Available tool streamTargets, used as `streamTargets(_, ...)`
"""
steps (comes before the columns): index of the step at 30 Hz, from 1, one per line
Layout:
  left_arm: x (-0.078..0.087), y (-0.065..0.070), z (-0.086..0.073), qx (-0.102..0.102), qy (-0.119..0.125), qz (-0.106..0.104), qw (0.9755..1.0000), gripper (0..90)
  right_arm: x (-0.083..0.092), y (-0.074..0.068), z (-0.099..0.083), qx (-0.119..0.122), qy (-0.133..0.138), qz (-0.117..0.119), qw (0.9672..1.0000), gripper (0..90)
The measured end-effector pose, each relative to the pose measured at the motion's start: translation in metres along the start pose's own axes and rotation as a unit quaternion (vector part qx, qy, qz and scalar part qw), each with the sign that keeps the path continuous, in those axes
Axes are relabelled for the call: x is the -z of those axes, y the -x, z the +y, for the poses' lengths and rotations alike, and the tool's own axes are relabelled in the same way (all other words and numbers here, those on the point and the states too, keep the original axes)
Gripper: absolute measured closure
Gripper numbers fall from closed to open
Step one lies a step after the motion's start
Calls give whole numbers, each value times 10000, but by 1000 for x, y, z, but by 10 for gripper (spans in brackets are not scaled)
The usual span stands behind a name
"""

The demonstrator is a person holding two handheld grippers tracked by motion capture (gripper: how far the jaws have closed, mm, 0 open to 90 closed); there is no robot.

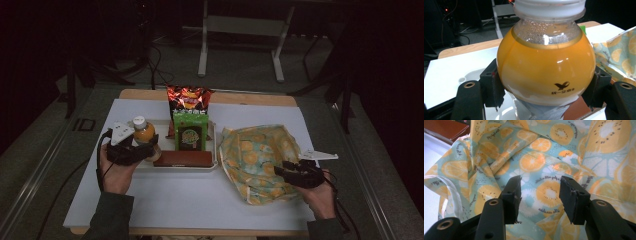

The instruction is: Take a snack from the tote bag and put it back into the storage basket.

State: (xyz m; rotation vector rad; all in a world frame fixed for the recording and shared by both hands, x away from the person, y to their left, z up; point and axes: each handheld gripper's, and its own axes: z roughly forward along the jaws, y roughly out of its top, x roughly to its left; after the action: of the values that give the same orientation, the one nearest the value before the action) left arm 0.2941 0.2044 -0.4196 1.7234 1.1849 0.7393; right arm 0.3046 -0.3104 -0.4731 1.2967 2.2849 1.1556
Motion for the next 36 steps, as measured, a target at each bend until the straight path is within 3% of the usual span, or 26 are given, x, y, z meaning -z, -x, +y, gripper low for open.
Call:
streamTargets(17,4,-14,-5,37,-44,203,9998,309,1,0,0,-12,-2,8,10000,521)
streamTargets(36,-5,-21,-20,160,-196,379,9990,309,0,-1,-1,-1,-24,6,10000,521)
